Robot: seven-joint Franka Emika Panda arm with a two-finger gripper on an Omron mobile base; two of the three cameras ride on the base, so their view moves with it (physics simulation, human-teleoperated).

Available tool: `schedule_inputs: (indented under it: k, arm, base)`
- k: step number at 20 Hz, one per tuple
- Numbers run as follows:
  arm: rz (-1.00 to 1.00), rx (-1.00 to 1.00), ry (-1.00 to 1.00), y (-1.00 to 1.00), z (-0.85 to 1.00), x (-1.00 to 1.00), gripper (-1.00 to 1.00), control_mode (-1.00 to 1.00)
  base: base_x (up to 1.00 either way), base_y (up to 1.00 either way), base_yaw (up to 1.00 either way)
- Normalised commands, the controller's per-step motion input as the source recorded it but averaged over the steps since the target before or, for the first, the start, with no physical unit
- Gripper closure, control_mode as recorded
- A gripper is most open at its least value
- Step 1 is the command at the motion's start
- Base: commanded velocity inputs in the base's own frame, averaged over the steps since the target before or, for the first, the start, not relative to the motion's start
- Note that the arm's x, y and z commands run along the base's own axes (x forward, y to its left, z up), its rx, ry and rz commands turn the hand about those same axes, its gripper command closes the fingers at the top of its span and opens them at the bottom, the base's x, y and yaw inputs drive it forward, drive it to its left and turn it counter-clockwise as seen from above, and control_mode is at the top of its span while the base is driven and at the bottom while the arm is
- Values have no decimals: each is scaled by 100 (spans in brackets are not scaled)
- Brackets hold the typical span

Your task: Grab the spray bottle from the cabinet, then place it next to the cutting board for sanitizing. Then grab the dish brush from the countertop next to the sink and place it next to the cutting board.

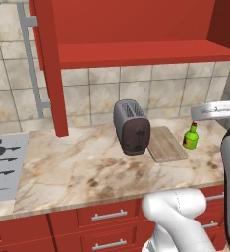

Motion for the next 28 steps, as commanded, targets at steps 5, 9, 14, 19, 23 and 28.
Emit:
schedule_inputs:
  k: [5,9,14,19,23,28]
  arm:
    - [0,7,3,0,-16,-12,-100,100]
    - [0,0,0,0,0,0,-100,100]
    - [0,0,0,0,0,0,-100,100]
    - [0,0,0,0,0,0,-100,100]
    - [0,0,0,0,0,0,-100,100]
    - [0,0,0,0,0,0,-100,100]
  base:
    - [-26,0,0]
    - [-100,31,1]
    - [-86,100,33]
    - [-4,31,95]
    - [0,0,100]
    - [0,0,100]
